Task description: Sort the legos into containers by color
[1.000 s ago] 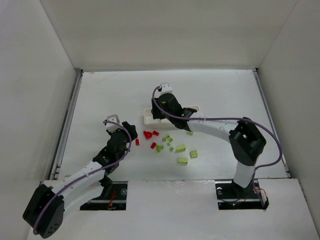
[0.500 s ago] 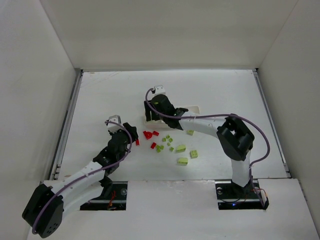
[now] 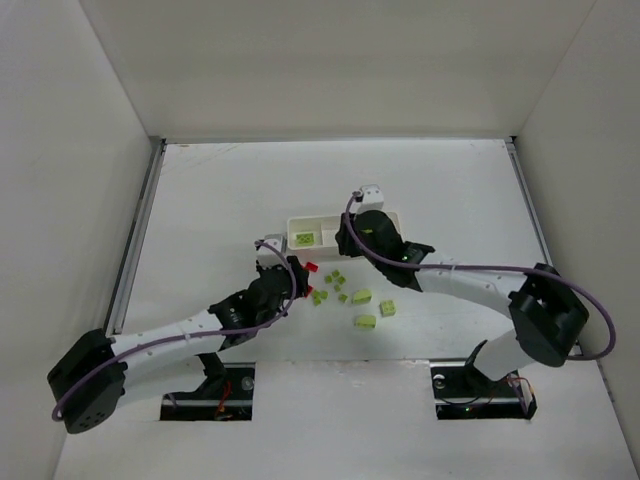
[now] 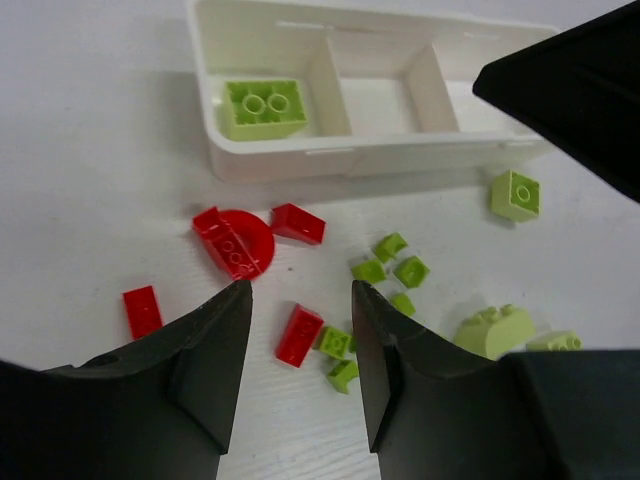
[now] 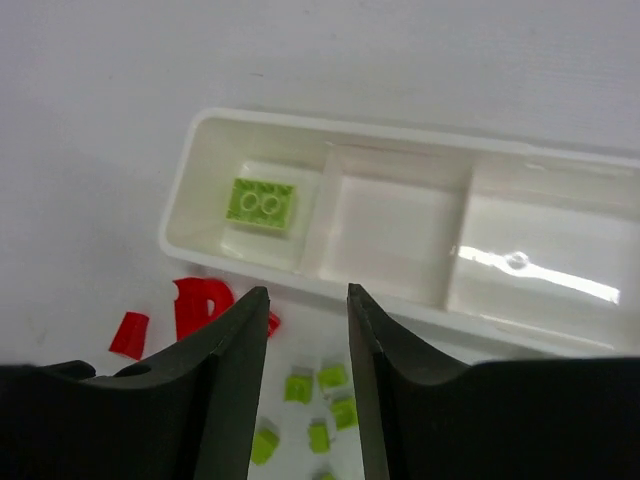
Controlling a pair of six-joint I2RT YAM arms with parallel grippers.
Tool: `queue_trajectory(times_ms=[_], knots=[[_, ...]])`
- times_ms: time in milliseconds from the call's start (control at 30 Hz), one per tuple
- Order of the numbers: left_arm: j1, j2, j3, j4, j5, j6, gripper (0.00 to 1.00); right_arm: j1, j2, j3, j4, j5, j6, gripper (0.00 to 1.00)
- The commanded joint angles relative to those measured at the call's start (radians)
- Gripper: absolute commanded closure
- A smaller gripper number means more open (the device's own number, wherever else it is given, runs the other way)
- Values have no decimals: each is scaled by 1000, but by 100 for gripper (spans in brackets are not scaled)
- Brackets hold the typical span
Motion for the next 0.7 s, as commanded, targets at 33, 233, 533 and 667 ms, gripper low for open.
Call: queue_trajectory(times_ms=[33,233,533,667], knots=[[-60,137,93,-20,-37,-23,60,-33,-155,-199,101,54,62,54],[-51,260,151,-61,-85,-38,59,-34,-206,-297,134,43,75,46],[-9,352,191,-94,-137,-91,58,-45,-263,-348,161,23,82,39],[17,402,216,-101,-156,-94,59,-53,-326,-344,158,15,67,36]])
